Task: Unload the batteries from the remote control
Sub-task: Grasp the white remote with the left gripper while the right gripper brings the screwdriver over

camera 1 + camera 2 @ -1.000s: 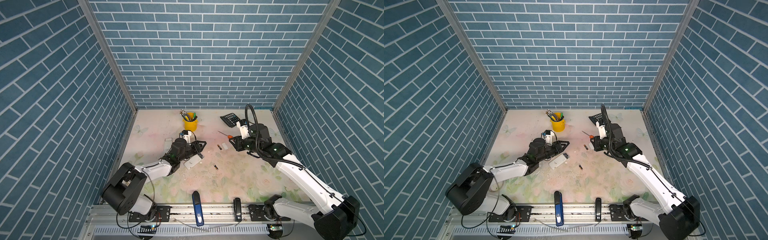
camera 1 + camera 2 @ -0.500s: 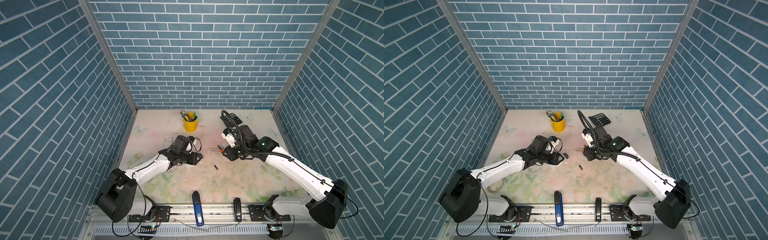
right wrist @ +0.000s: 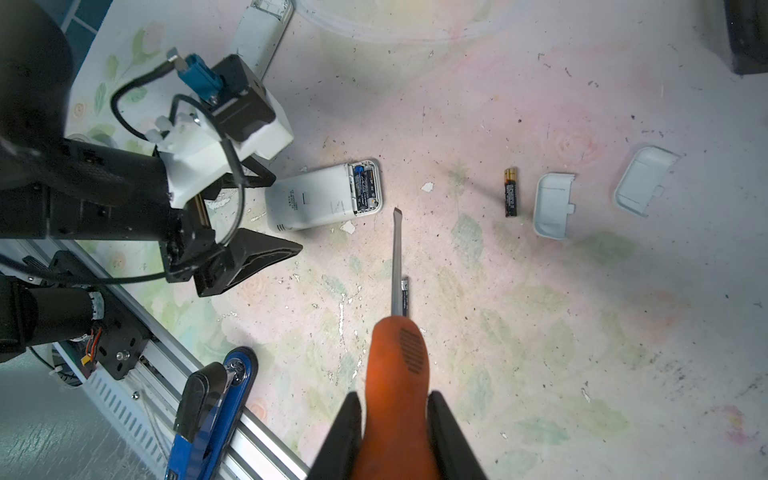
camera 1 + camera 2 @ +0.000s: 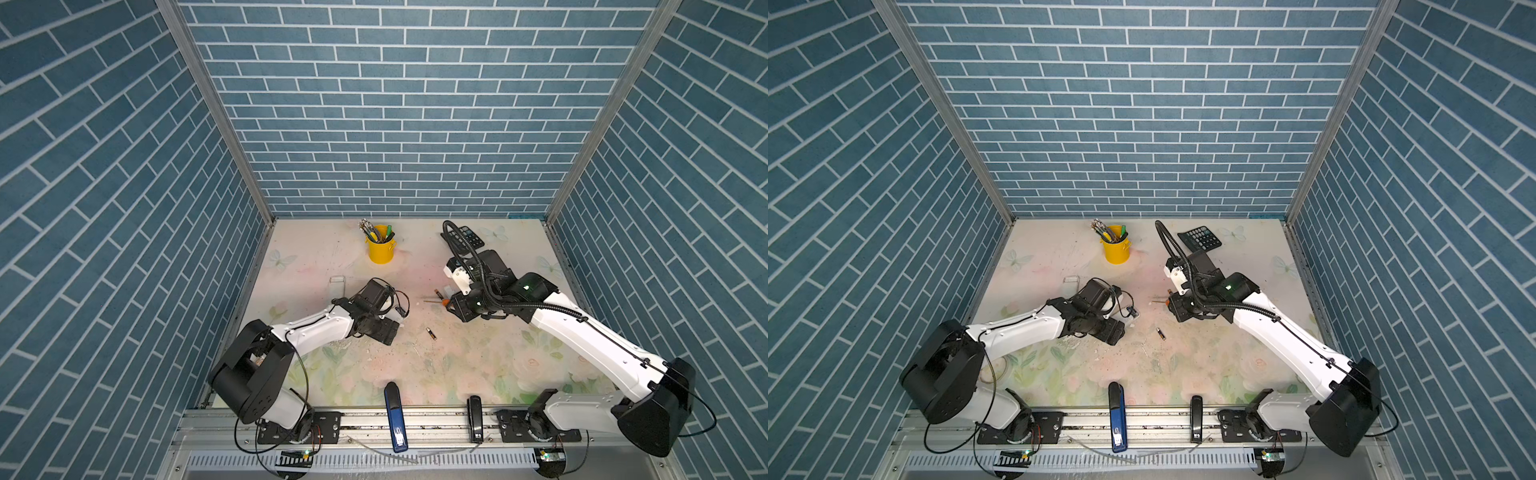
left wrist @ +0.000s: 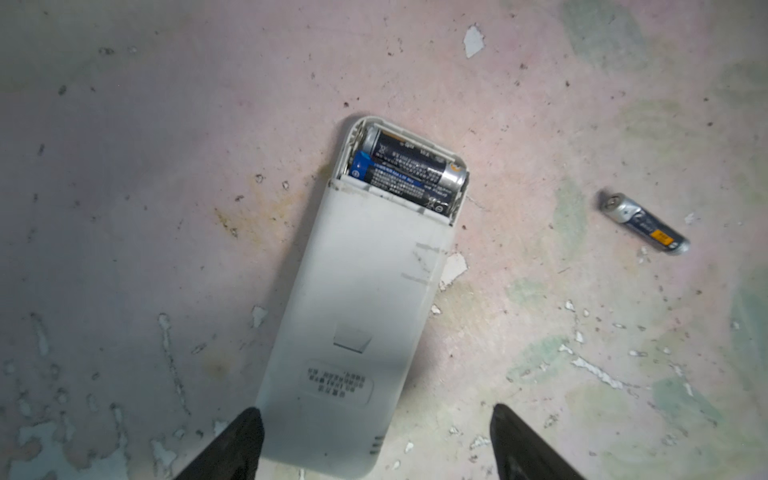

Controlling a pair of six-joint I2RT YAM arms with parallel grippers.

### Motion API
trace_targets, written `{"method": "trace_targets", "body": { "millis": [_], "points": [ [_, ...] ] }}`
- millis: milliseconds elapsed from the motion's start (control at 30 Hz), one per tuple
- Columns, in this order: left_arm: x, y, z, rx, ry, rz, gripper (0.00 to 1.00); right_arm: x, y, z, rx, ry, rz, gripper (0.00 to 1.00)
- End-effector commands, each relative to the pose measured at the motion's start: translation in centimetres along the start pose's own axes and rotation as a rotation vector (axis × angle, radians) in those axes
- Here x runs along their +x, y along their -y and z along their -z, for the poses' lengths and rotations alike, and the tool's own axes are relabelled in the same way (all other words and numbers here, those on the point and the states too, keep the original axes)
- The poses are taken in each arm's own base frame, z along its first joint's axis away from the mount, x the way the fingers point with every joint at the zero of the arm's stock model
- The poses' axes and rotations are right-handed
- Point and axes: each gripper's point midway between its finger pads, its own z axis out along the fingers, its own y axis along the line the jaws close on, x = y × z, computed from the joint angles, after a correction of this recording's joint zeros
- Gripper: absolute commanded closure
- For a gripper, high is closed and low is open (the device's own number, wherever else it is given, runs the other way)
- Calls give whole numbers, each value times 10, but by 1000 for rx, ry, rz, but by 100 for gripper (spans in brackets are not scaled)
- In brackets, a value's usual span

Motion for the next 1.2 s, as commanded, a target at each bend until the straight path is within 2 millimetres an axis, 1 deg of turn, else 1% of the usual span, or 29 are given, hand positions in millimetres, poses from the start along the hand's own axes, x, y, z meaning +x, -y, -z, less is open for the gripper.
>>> {"method": "trace_targets", "body": {
  "millis": [0,200,367,500,600,733,833,1000,1167],
  "points": [
    [-1,-8,-2,-72,-17,-54,14,-11,-5,14,-12,65,48,100],
    [-3,-21,-15,-154,-49,-93,17,-11,-6,14,-16,68,48,100],
    [-3,-22,-25,-159,-75,-113,20,-10,-6,14,-20,63,46,100],
    [-1,-18,-30,-138,-87,-130,27,-7,-6,12,-20,46,49,100],
    [0,-12,-31,-127,-80,-148,32,-5,-4,11,-11,33,51,100],
    [4,-4,-35,-108,-86,-182,42,-6,-4,10,-11,19,59,100],
    [4,5,-38,-88,-81,-212,46,-3,-5,8,-11,-2,66,100],
    [-1,23,-39,-40,-41,-277,48,6,-3,4,-10,-62,76,100],
    [-5,44,-36,19,21,-368,50,16,-3,-2,-16,-133,86,100]
  ]
}}
